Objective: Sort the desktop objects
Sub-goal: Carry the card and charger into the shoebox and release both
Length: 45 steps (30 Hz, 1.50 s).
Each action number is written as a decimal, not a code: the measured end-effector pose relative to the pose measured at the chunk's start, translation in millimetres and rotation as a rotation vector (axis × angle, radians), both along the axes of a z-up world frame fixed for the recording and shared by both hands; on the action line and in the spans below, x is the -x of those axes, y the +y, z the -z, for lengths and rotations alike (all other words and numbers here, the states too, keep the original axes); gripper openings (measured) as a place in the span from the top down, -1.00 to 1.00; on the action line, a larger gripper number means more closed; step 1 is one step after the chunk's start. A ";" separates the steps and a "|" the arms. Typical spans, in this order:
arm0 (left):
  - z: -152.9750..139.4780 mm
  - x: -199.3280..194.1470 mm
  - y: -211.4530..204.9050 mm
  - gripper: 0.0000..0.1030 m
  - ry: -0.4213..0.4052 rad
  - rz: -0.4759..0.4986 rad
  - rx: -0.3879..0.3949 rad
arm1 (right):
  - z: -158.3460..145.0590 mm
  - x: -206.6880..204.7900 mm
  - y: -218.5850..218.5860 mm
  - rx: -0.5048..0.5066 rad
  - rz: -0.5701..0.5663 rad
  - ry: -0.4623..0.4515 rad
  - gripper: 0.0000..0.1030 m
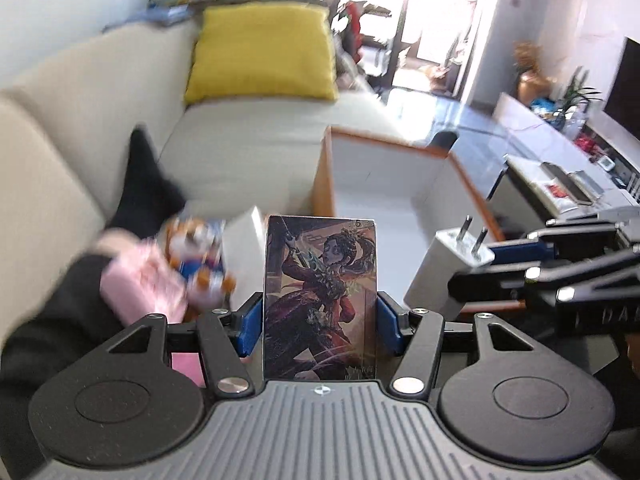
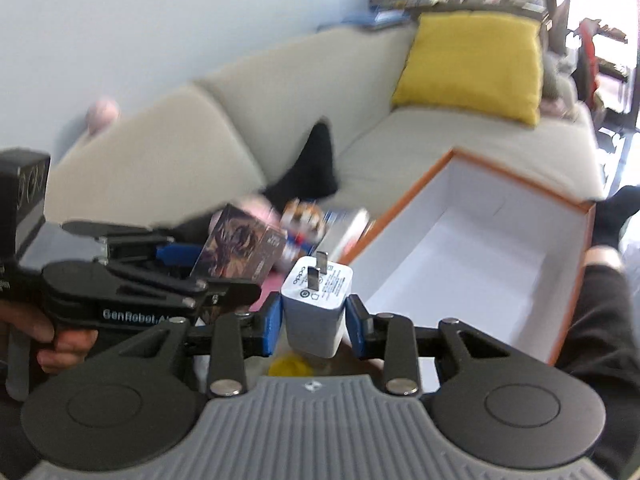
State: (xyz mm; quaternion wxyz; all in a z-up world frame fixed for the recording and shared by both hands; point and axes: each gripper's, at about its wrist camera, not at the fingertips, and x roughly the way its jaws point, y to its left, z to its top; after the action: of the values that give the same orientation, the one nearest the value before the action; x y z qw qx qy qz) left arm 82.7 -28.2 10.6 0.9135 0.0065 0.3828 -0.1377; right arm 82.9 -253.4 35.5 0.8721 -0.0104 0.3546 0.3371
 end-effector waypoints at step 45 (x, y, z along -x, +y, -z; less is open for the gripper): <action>93.2 -114.7 -146.7 -0.33 0.320 0.330 -0.408 | 98.5 -137.4 -30.4 0.320 0.042 0.320 0.30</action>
State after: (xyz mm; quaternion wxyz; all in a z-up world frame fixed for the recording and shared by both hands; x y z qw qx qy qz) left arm 197.4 -174.9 -82.6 0.7869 0.2299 0.5353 -0.2037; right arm 220.3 -283.8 -63.0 0.7987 -0.0878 0.5376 0.2557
